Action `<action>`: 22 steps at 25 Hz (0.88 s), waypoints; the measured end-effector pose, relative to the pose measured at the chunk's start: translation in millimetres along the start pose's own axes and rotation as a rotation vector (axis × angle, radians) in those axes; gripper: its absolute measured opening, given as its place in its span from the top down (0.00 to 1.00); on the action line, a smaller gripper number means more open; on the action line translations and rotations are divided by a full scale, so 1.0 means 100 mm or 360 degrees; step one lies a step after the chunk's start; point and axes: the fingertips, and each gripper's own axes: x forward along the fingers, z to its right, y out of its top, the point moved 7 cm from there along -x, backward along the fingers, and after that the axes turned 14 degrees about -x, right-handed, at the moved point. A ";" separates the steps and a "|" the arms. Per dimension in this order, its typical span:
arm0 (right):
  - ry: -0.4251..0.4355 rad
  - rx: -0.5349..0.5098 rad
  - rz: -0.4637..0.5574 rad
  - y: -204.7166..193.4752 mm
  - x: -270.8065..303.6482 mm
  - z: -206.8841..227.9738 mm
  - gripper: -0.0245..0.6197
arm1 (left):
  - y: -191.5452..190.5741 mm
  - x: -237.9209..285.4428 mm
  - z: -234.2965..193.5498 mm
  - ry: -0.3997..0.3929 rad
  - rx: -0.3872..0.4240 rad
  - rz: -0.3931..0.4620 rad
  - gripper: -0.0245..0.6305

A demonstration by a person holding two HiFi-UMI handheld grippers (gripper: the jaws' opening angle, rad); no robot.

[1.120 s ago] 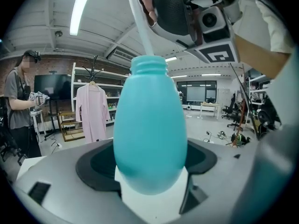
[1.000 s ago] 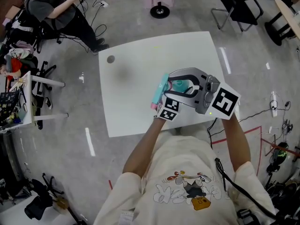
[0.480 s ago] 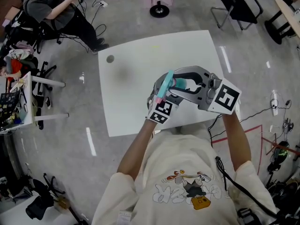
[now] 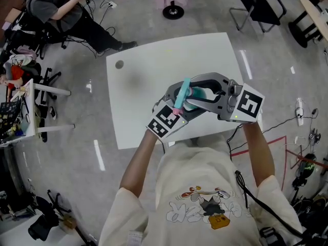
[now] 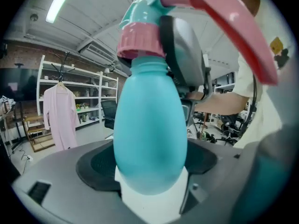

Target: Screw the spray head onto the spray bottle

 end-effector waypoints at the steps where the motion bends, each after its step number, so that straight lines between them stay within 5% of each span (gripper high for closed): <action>1: 0.0003 0.0018 0.0026 0.01 -0.01 0.01 0.75 | 0.01 -0.02 0.01 -0.0038 -0.0005 -0.0034 0.34; 10: 0.0075 0.0096 0.0138 0.13 -0.16 0.01 0.75 | 0.12 -0.11 0.19 -0.0205 -0.0099 -0.0123 0.34; 22: 0.0063 0.0187 0.0150 0.14 -0.21 0.00 0.75 | 0.19 -0.14 0.21 0.0035 -0.0106 -0.0243 0.34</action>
